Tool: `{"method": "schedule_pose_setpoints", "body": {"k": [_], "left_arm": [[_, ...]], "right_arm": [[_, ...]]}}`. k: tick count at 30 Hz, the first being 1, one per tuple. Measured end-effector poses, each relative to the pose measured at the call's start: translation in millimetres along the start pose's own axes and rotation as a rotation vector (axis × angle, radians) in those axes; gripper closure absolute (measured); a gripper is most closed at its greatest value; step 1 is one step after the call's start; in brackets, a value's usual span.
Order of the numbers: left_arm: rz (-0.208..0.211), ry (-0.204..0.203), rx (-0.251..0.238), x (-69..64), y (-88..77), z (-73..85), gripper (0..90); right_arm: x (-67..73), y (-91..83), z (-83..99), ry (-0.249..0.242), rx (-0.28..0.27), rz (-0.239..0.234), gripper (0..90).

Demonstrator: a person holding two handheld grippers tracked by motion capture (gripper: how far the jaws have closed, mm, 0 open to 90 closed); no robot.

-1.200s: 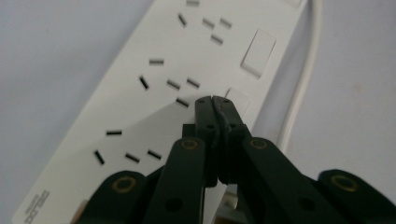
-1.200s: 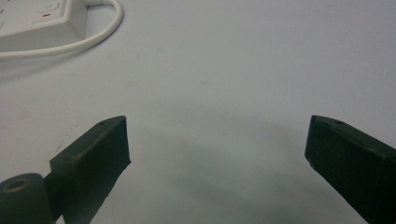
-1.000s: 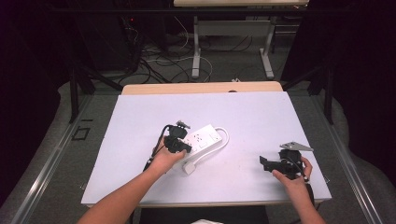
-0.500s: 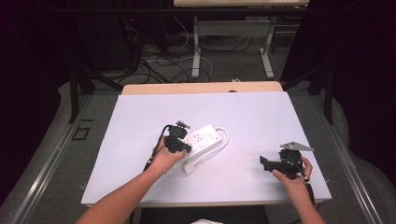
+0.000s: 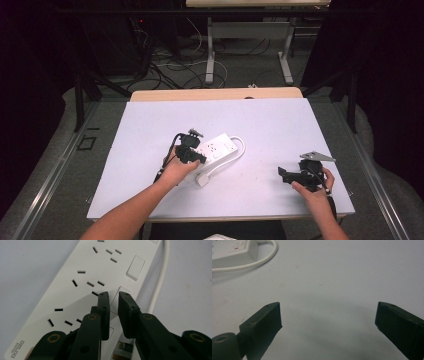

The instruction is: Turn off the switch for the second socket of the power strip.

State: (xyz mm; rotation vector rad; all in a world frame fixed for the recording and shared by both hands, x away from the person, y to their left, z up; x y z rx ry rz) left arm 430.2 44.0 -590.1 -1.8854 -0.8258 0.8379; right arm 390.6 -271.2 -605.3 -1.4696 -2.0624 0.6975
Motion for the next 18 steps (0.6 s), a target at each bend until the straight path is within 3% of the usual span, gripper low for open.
{"method": "schedule_pose_setpoints", "body": {"k": [7,12,13,18], "left_arm": [[0.015,-0.008,-0.015,-1.1,-3.2,-2.0,72.9],[0.014,0.009,-0.027,-2.6,-6.3,-4.2,68.7],[0.017,-0.004,-0.029,-4.0,-6.5,-4.4,68.1],[0.002,0.03,-0.047,-4.8,-8.6,-7.6,63.7]], "right_arm": [[-0.2,0.8,-0.5,-0.006,0.0,0.0,6.4],[0.5,1.2,-0.6,-0.005,0.0,-0.004,6.4],[0.4,1.1,-0.7,-0.002,0.0,-0.001,6.4],[-0.5,0.4,-0.6,-0.006,0.0,-0.001,6.4]]}}
Point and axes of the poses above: each handheld gripper's, and its own axes: y roughly forward along the jaws, z roughly out of its underside, x roughly to its left, the point moved 9 cm from there along y, roughly forward along the jaws, and after that the axes turned 4 degrees about x, right-handed, at the moved point
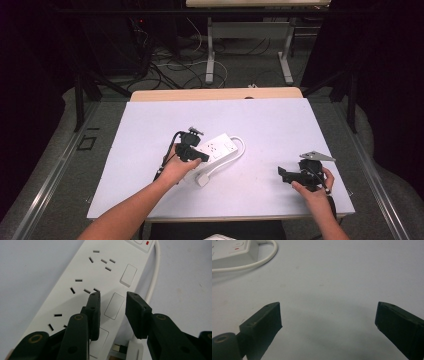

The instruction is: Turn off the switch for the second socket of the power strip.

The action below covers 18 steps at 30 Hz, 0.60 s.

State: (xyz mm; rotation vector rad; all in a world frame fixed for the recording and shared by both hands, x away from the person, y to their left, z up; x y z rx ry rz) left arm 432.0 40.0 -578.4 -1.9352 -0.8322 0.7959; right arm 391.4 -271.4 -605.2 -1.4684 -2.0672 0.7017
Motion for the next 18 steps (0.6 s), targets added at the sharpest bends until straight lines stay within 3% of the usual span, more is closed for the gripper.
{"method": "schedule_pose_setpoints", "body": {"k": [2,3,4,5,6,11,18], "left_arm": [[-0.009,0.01,-0.011,0.0,-0.8,-1.3,61.4],[-0.004,-0.009,-0.02,-1.9,-0.7,-1.8,60.7],[-0.007,0.013,-0.02,-0.6,-1.8,-2.2,59.7],[-0.006,-0.001,-0.03,-1.6,-2.0,-2.7,59.0],[-0.01,0.013,-0.031,-0.6,-2.7,-2.9,56.9],[-0.008,0.004,-0.052,-0.7,-5.0,-4.2,51.5],[-0.016,0.026,-0.094,-0.1,-9.7,-7.6,43.5]], "right_arm": [[0.0,-0.1,-0.1,-0.001,0.0,0.0,6.5],[0.0,0.0,-0.1,0.0,-0.001,0.0,6.5],[-0.1,0.1,0.0,-0.001,0.0,0.001,6.5],[0.2,0.1,0.2,0.003,0.002,0.0,6.5],[0.3,0.1,0.2,0.002,0.001,-0.001,6.5],[0.1,-0.1,0.2,0.003,0.001,0.0,6.6],[0.1,0.0,0.2,0.0,0.001,0.0,6.7]]}}
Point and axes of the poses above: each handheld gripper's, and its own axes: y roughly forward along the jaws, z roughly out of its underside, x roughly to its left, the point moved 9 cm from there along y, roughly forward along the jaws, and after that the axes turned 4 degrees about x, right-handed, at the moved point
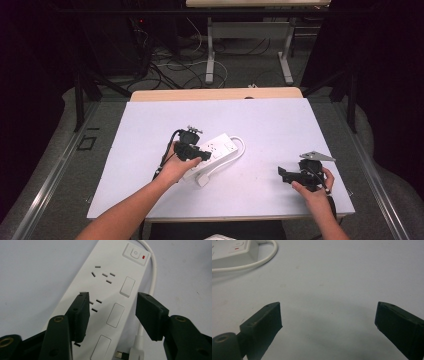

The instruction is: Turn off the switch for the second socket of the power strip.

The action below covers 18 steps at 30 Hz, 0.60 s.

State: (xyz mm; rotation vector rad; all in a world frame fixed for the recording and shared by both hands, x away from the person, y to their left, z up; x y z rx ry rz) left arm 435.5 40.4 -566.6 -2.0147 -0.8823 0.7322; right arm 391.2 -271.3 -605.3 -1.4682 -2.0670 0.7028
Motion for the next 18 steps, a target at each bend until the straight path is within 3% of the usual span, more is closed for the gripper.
{"method": "schedule_pose_setpoints", "body": {"k": [6,8,10,13,18], "left_arm": [[0.0,0.015,-0.029,0.2,-4.8,-3.9,37.9],[0.003,0.022,-0.059,-0.5,-6.2,-6.5,36.9],[-0.004,0.063,-0.078,0.5,-8.9,-8.9,35.0],[-0.017,0.08,-0.107,2.4,-11.7,-10.9,32.1],[-0.04,0.079,-0.114,8.2,-17.0,-10.1,30.1]], "right_arm": [[0.0,0.0,0.1,0.004,0.001,0.001,6.7],[-0.4,-0.2,-0.1,0.0,-0.001,0.001,6.8],[-0.5,-0.3,0.0,0.001,-0.001,0.003,6.8],[-0.4,-0.2,0.2,0.002,0.001,0.002,6.9],[-0.6,-0.3,0.1,0.002,0.0,0.004,6.9]]}}
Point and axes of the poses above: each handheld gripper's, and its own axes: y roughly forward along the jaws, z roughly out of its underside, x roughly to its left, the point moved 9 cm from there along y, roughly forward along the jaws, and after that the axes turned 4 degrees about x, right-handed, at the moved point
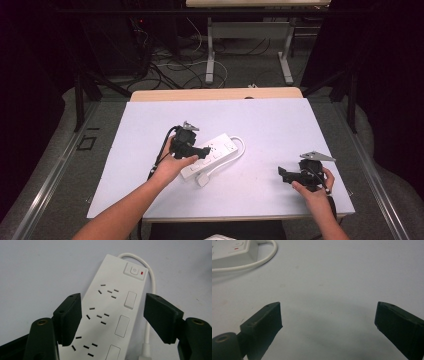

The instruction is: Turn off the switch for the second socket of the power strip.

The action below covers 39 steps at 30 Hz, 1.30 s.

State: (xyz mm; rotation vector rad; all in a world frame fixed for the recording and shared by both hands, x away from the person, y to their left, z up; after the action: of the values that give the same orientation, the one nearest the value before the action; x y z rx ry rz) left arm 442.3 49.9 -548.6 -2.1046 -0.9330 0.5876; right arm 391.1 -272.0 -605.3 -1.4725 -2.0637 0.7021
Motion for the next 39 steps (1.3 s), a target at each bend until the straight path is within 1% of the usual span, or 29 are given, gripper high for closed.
{"method": "schedule_pose_setpoints", "body": {"k": [2,3,4,5,7,12,13,14,15,16,17,20,22,23,26,31,32,33,35,37,38,39], "left_arm": [[-0.002,-0.001,-0.012,1.6,-2.0,-0.6,29.7],[-0.001,-0.008,-0.009,2.3,-3.4,-0.4,29.5],[0.01,-0.014,-0.023,2.7,-4.0,-1.4,28.8],[0.018,-0.02,-0.027,3.3,-5.1,-1.6,28.1],[0.022,-0.029,-0.036,5.0,-6.9,-1.8,26.2],[0.018,-0.039,-0.044,9.4,-11.1,0.1,24.0],[0.019,-0.04,-0.052,10.0,-11.8,0.1,23.8],[0.016,-0.037,-0.052,11.1,-12.8,0.4,22.7],[0.015,-0.042,-0.059,11.9,-13.1,0.1,20.9],[0.016,-0.038,-0.054,13.2,-13.9,0.4,20.0],[0.019,-0.05,-0.055,13.3,-14.5,0.6,19.1],[0.017,-0.047,-0.063,15.7,-16.2,0.6,16.9],[0.011,-0.055,-0.06,17.4,-17.4,0.9,16.3],[0.007,-0.063,-0.067,18.0,-17.7,0.6,15.5],[0.011,-0.077,-0.073,19.5,-19.5,0.1,9.0],[0.0,-0.08,-0.084,23.9,-22.5,0.9,0.4],[-0.005,-0.077,-0.088,25.4,-23.4,1.1,0.5],[-0.01,-0.085,-0.088,26.3,-24.6,1.7,0.5],[-0.008,-0.085,-0.09,28.4,-26.3,3.1,0.5],[-0.007,-0.094,-0.1,30.3,-27.6,3.9,0.4],[-0.006,-0.099,-0.096,31.3,-28.8,5.1,0.5],[-0.005,-0.098,-0.106,32.7,-29.4,4.9,0.5]], "right_arm": [[-0.1,0.0,0.1,0.0,0.001,0.0,6.9],[-0.1,0.1,0.0,0.0,0.0,0.0,6.9],[0.0,0.2,0.0,0.0,0.0,0.0,6.9],[0.3,0.3,0.2,0.002,0.002,-0.002,6.9],[0.3,0.4,0.3,0.002,0.002,-0.002,6.9],[-0.2,0.6,0.3,0.001,0.002,-0.002,6.9],[-0.2,0.6,0.4,0.002,0.002,-0.001,6.9],[-0.1,0.6,0.3,0.002,0.002,-0.002,6.9],[-0.2,0.5,0.3,0.0,0.001,-0.002,6.9],[0.4,0.4,0.4,0.003,0.003,-0.002,6.9],[0.3,0.4,0.4,0.002,0.003,-0.002,6.9],[0.4,0.5,0.7,0.004,0.005,-0.002,6.9],[-0.2,0.5,0.5,0.0,0.003,-0.002,6.9],[-0.2,0.6,0.5,0.001,0.003,-0.002,6.9],[-0.1,0.6,0.7,0.001,0.005,-0.002,6.9],[0.4,0.5,0.7,0.004,0.004,-0.002,6.9],[-0.1,0.6,0.7,0.002,0.005,-0.002,6.9],[-0.1,0.6,0.8,0.002,0.005,-0.002,6.9],[0.0,0.5,0.7,0.002,0.004,-0.002,6.9],[0.7,0.4,0.7,0.005,0.004,-0.002,6.9],[0.7,0.4,0.7,0.005,0.004,-0.001,6.9],[0.7,0.5,0.9,0.006,0.005,-0.002,6.9]]}}
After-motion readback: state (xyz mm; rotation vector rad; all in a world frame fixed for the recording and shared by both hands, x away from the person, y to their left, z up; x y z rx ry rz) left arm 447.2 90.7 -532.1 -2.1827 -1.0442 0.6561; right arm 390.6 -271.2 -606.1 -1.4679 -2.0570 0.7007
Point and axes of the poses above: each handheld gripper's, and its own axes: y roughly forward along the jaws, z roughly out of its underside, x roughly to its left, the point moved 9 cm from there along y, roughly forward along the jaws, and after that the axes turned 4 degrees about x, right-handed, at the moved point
